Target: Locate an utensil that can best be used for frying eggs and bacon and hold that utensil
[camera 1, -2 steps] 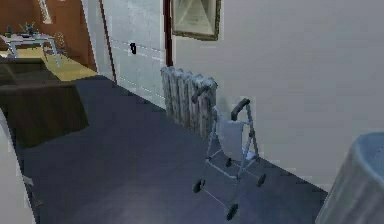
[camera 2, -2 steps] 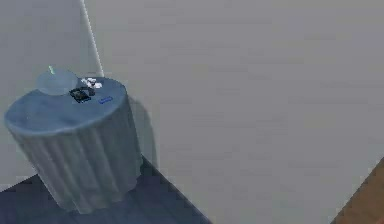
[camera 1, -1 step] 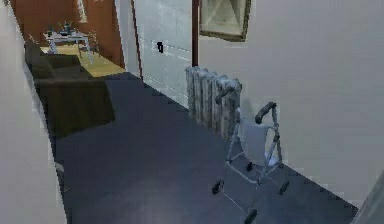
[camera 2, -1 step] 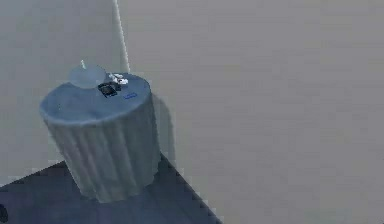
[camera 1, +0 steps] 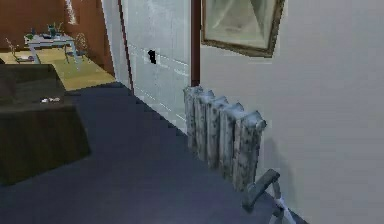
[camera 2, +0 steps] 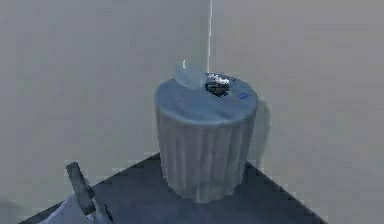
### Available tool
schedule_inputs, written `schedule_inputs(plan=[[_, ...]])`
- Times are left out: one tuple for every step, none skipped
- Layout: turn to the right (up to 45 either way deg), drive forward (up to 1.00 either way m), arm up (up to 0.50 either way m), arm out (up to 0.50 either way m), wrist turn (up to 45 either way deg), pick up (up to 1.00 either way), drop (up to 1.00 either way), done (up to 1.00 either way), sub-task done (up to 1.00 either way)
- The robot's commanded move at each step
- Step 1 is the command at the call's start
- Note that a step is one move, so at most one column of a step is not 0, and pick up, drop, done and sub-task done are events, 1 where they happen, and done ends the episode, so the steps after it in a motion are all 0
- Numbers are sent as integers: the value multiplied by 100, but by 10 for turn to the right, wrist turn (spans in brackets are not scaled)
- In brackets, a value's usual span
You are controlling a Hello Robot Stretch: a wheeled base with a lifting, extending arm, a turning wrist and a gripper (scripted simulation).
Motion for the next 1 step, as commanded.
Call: schedule_inputs(plan=[[-360, 0, 0, 0, 0, 0, 0, 0, 0]])
